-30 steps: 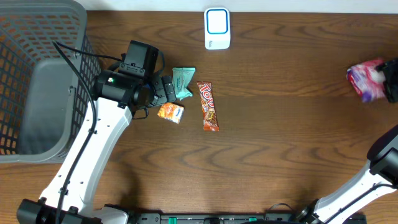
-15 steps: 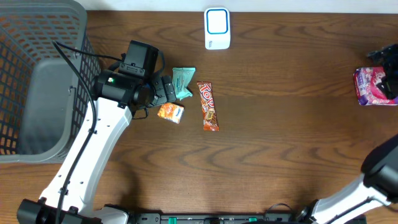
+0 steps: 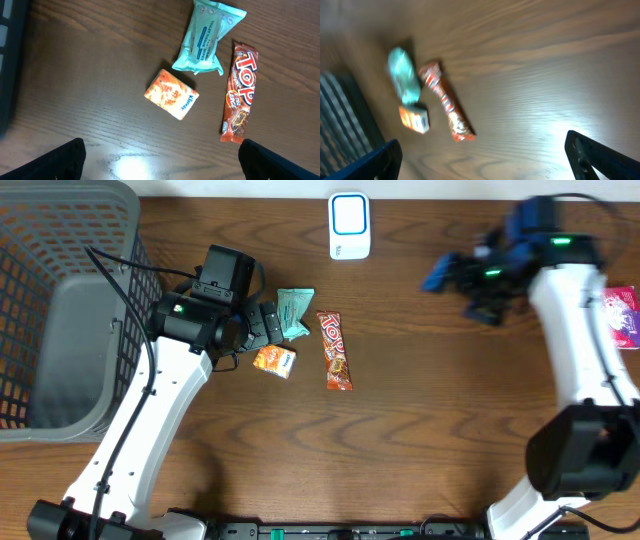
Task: Scan the item barcode
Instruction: 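Move the right gripper to the red TOP bar and grasp it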
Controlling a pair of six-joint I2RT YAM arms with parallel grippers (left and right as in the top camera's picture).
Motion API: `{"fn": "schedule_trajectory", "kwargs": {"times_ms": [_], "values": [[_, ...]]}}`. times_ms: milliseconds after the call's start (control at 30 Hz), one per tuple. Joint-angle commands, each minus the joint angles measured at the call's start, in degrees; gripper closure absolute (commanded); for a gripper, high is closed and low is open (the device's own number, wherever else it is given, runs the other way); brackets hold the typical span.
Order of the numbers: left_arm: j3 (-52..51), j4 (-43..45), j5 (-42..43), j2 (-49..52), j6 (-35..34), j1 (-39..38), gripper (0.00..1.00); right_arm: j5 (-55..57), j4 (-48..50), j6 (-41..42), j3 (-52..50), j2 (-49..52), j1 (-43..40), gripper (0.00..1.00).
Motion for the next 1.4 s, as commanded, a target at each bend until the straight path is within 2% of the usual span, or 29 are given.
{"fn": "schedule_trajectory", "kwargs": {"times_ms": [0, 167, 367, 733, 833, 1000, 1100, 1367], "values": [[0.5, -0.2, -0.5, 0.2, 0.6, 0.2, 0.02, 2.2, 1.6, -1.3, -1.3, 0.1, 6.6, 0.01], [0.5, -0.2, -0.5, 0.2, 0.6, 0.2, 0.02, 4.3, 1.7, -0.7, -1.6, 0.3, 15.6, 0.01], [0.5, -0.2, -0.5, 0.2, 0.6, 0.2, 0.02, 11.7, 6.3, 8.0, -5.7, 0.3, 21.7, 0.01], [0.5, -0.2, -0.5, 0.2, 0.6, 0.2, 0.02, 2.1, 28.0, 9.7, -22.8, 0.3, 22.8, 0.02], [0.5, -0.2, -0.5, 0.2, 0.6, 0.2, 0.02, 1.8, 33.0, 9.7, -26.4, 0.3, 22.9, 0.14], [0.5, -0.2, -0.5, 0.2, 0.6, 0.2, 0.02, 1.8, 39.3, 9.6, -29.9, 0.3, 22.8, 0.30], [0.5, -0.2, -0.5, 0.2, 0.6, 0.2, 0.02, 2.9, 43.5, 9.6, -31.4, 0.3, 22.8, 0.45], [0.5, -0.2, -0.5, 0.2, 0.6, 0.2, 0.02, 5.7, 49.2, 10.2, -34.0, 3.1, 22.9, 0.45]]}}
